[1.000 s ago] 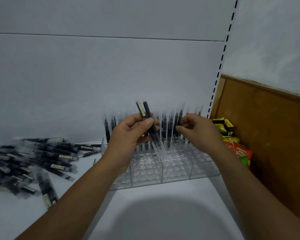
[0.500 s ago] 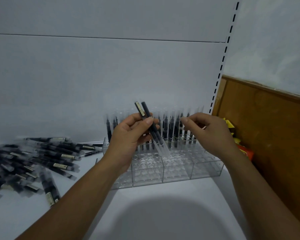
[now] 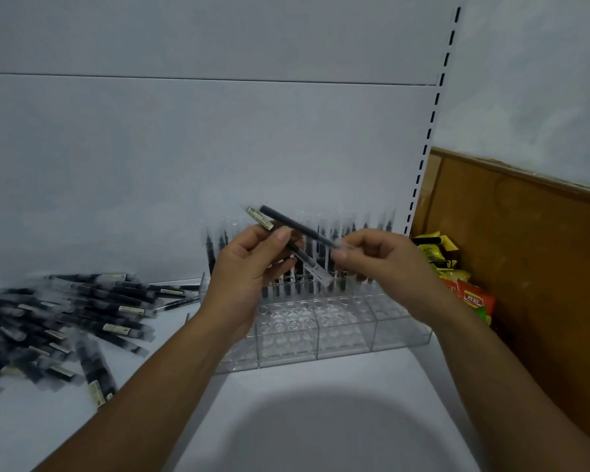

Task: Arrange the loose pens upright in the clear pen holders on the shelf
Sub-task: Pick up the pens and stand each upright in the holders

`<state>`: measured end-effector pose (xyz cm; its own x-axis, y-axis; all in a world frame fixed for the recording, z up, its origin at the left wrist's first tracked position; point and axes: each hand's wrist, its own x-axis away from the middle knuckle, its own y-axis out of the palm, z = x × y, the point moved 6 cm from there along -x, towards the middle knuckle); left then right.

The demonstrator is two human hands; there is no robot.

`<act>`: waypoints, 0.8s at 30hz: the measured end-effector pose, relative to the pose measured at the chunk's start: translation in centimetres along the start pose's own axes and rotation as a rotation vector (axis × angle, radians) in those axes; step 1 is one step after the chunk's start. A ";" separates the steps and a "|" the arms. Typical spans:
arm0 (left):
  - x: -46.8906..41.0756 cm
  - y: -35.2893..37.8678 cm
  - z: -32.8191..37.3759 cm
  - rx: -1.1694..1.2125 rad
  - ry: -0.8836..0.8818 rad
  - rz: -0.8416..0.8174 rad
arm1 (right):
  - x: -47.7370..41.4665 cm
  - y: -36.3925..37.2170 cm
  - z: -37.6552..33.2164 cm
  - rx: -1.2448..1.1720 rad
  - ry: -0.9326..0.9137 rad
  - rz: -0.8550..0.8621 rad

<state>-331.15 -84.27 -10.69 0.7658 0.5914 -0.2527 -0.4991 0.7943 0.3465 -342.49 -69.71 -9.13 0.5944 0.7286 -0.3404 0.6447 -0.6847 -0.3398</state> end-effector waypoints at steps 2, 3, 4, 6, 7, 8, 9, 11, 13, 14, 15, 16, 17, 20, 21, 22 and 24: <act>0.0 0.0 0.1 -0.003 0.002 0.005 | -0.1 -1.5 0.1 -0.165 0.014 0.111; 0.1 -0.1 0.1 -0.015 0.005 0.011 | -0.2 -2.2 0.1 -0.246 0.017 0.160; 0.1 -0.1 0.1 -0.032 0.007 0.018 | -0.2 -2.9 0.2 -0.327 0.020 0.206; 0.2 -0.1 0.2 -0.066 0.011 0.021 | -0.2 -4.2 0.4 -0.481 0.018 0.298; 0.2 -0.1 0.1 -0.075 0.013 0.018 | -0.2 -4.9 0.5 -0.537 0.009 0.347; 0.2 -0.1 0.1 -0.076 0.013 0.016 | -0.1 -5.5 0.6 -0.565 0.000 0.401; 0.2 -0.1 0.1 -0.072 0.012 0.014 | 0.0 -6.1 0.7 -0.563 -0.009 0.458; 0.1 0.0 0.0 -0.068 0.010 0.009 | 0.2 -7.0 1.0 -0.469 -0.027 0.565; 0.1 0.0 0.0 -0.059 0.011 0.000 | 0.3 -7.4 1.2 -0.329 -0.055 0.645; 0.0 0.0 0.0 -0.046 0.011 -0.003 | 0.2 -7.5 1.2 -0.265 -0.077 0.664; 0.0 0.0 -0.1 -0.032 0.011 -0.005 | 0.1 -7.4 1.2 -0.209 -0.098 0.664; 0.0 0.1 -0.1 -0.023 0.010 -0.009 | -0.1 -7.3 1.3 -0.156 -0.113 0.654; 0.0 0.1 -0.1 -0.016 0.009 -0.012 | -0.3 -7.1 1.4 -0.108 -0.122 0.635; 0.0 0.1 -0.1 -0.006 0.006 -0.020 | -0.9 -6.6 1.7 0.016 -0.132 0.593; 0.0 0.1 -0.1 -0.009 0.005 -0.020 | -1.0 -6.4 1.8 0.035 -0.133 0.584; -0.1 0.1 -0.1 -0.012 0.006 -0.019 | -1.2 -6.2 1.8 0.052 -0.135 0.573; 0.0 0.1 -0.1 -0.016 0.011 -0.020 | -1.6 -5.8 2.0 0.126 -0.136 0.551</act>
<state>-331.27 -84.22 -10.79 0.7713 0.5766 -0.2696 -0.4900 0.8082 0.3266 -348.11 -67.00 -8.33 0.7536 0.2608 -0.6034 0.1908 -0.9652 -0.1790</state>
